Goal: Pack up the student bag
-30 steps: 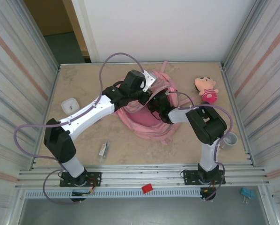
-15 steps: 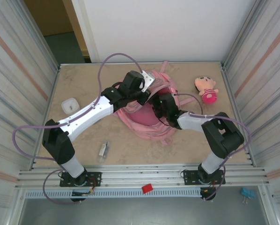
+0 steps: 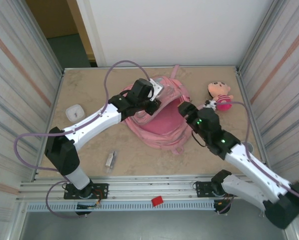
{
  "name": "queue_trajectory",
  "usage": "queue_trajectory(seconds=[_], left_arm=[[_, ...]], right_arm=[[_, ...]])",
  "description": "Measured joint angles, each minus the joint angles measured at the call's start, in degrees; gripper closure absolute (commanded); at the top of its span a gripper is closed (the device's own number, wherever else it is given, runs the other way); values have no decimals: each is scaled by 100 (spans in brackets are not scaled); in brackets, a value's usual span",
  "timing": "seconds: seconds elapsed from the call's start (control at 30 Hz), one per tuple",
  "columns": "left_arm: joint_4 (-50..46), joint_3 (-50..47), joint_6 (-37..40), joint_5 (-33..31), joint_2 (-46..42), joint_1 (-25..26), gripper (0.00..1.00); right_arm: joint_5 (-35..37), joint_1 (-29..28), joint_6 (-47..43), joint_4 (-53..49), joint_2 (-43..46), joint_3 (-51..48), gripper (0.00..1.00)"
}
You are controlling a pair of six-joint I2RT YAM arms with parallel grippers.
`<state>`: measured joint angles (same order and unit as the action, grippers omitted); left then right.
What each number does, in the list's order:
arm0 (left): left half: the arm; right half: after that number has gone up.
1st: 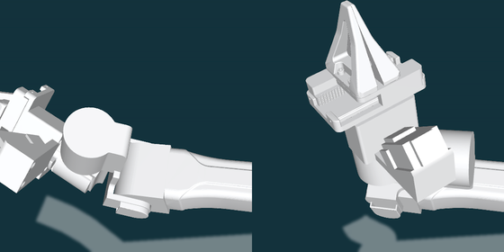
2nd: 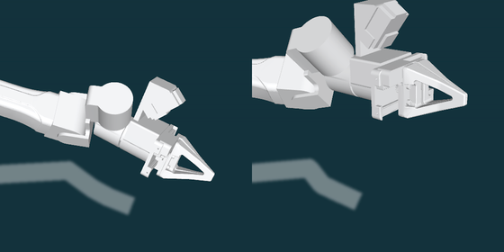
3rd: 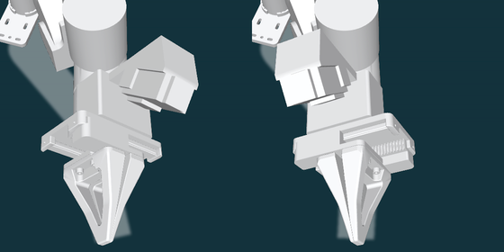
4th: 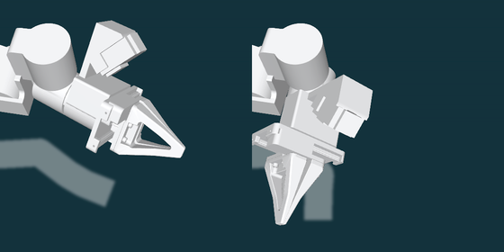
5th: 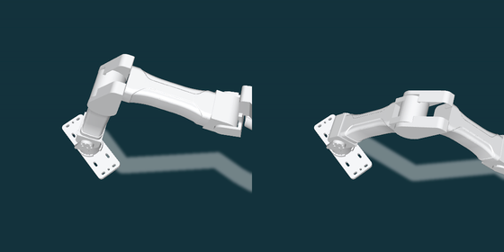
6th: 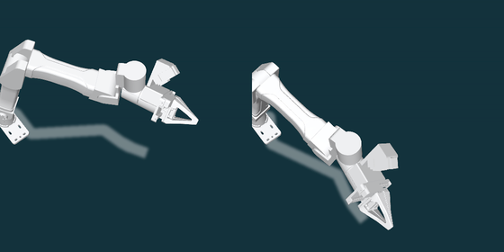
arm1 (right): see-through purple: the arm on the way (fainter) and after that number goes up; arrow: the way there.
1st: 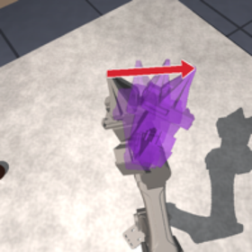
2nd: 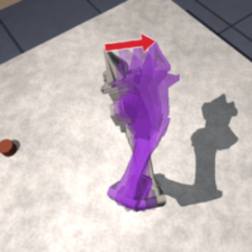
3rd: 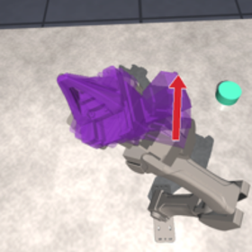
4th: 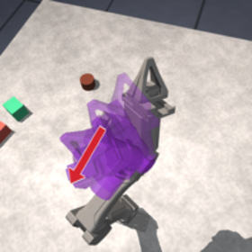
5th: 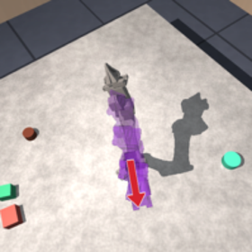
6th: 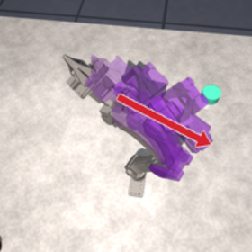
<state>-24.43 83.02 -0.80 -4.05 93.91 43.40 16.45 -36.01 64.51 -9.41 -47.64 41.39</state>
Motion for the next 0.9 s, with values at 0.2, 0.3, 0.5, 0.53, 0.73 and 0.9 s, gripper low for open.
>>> queue_trajectory(seconds=[0.2, 0.3, 0.5, 0.53, 0.73, 0.9], left_arm=[[-422, -291, -772, 260, -348, -520, 16], [-619, -525, -1349, 380, -632, -1091, 13], [-883, -1434, -2566, 461, -1021, -2531, 13], [-907, -1637, -2732, 444, -1032, -2776, 13], [-1215, -2251, -3147, 254, -793, -3534, 13], [-1285, -2240, -3169, 17, -136, -3580, 21]], right_arm=[[146, -2, -601, -422, 437, 2, 27], [15, -24, -826, -422, 186, 2, 27], [-356, -179, -1150, -365, -417, 129, 27], [-431, -214, -1193, -326, -509, 170, 27], [-706, -385, -1390, -87, -839, 317, 27], [-872, -417, -1486, -74, -1134, 503, 27]])
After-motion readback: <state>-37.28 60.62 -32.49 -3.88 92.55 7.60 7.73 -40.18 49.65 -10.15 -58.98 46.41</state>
